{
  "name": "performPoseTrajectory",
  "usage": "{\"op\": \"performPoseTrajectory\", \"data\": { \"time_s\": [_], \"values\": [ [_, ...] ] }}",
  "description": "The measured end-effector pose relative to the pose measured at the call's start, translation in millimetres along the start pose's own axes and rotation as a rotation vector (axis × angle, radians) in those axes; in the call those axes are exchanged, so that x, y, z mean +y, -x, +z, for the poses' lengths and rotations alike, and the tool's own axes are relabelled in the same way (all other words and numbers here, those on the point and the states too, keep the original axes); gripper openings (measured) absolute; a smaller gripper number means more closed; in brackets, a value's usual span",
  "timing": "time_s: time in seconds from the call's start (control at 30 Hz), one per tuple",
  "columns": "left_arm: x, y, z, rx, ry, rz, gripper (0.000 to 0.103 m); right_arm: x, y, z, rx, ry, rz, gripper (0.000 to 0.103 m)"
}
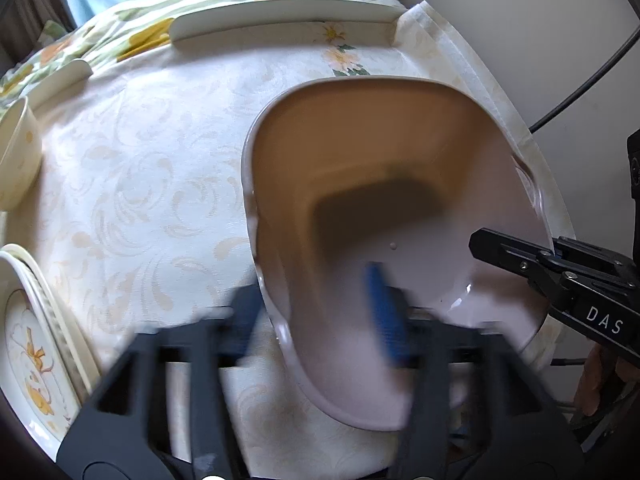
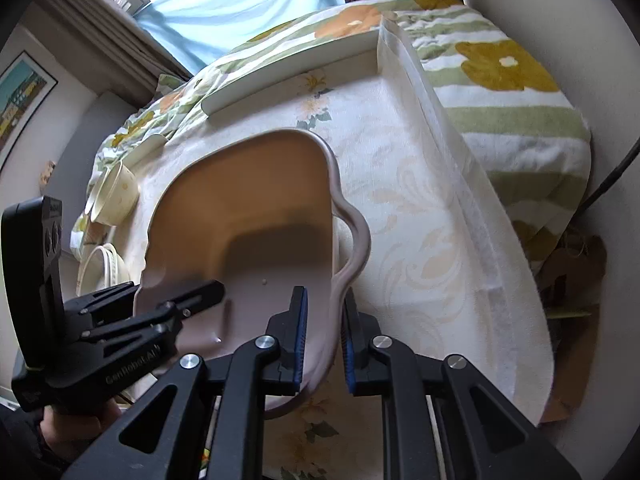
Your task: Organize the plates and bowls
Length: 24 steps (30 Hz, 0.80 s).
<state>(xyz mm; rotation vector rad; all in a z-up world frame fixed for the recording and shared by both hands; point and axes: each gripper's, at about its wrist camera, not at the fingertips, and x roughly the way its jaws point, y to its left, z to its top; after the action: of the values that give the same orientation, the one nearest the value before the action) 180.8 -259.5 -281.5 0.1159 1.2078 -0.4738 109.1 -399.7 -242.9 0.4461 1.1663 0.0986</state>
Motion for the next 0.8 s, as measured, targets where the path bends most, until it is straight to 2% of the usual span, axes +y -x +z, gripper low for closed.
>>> {"op": "performPoseTrajectory", "data": {
  "time_s": [0.07,0.2,0.47,0.57,0.77,0.8],
  "values": [
    [0,4,0,-0.026,0.005,-0.001,0.075,-1,-2,0,0.005,-0.015,0.008,0.015],
    [-2,4,1,-0.022,-0.01,0.016,0.075,-6,-1,-1,-0.012,-0.059,0.028,0.049],
    [0,22,-4,-0.041,0.002,0.04,0.075,-4,23,-1,-0.057,-0.056,0.012,0.049],
    [0,42,-7,-0.07,0.001,0.054,0.075,3,40,-2,-0.087,-0.036,0.002,0.049],
    [1,113,-21,-0.185,0.014,0.088,0.075,30,86,-9,-0.149,0.042,0.002,0.049],
    [2,124,-23,-0.206,0.021,0.094,0.077,36,92,-10,-0.152,0.052,0.009,0.054]
  ]
}}
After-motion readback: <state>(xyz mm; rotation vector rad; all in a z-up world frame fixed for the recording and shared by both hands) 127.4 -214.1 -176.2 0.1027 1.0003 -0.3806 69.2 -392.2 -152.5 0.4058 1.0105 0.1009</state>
